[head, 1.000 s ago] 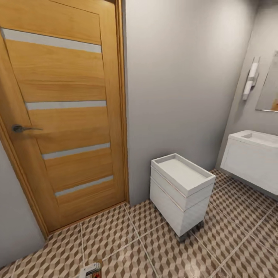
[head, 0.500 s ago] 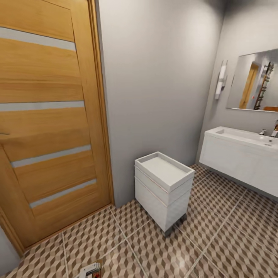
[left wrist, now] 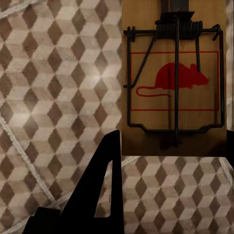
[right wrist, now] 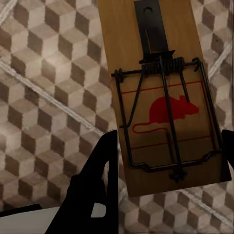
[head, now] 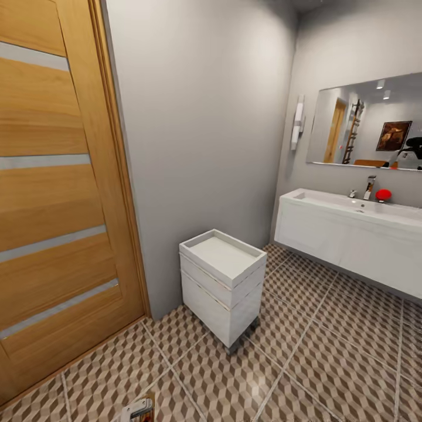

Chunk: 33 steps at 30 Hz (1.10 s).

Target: Take the four mousetraps from the cabinet in the bathroom and place them on the bathroom floor. Make sure all four end up on the same floor surface, and ensure that at least two of them are either under or directly next to the same bathroom sink.

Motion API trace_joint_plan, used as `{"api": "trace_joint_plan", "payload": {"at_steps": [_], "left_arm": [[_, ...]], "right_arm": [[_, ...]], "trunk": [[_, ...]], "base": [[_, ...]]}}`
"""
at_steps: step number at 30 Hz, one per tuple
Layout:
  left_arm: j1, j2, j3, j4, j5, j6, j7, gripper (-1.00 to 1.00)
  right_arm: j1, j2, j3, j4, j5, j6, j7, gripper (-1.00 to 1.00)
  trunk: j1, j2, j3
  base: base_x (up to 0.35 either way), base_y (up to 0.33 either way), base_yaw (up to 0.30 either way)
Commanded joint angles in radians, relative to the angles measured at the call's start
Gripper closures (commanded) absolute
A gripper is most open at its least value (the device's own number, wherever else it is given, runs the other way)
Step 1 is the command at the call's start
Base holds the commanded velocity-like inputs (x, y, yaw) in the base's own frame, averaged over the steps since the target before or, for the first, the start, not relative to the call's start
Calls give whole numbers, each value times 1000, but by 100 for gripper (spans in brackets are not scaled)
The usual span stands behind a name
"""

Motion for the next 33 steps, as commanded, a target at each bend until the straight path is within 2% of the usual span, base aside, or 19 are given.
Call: {"api": "trace_joint_plan", "payload": {"at_steps": [1, 33], "left_arm": [[0, 0, -8, 0, 9, 3, 1, 100], [0, -1, -8, 0, 8, 3, 1, 100]], "right_arm": [[-2, 1, 6, 3, -11, -6, 0, 100], [-2, 3, 6, 3, -11, -6, 0, 100]], "trunk": [[0, -1, -1], [0, -1, -1]], "base": [[0, 0, -298], [0, 0, -298]]}}
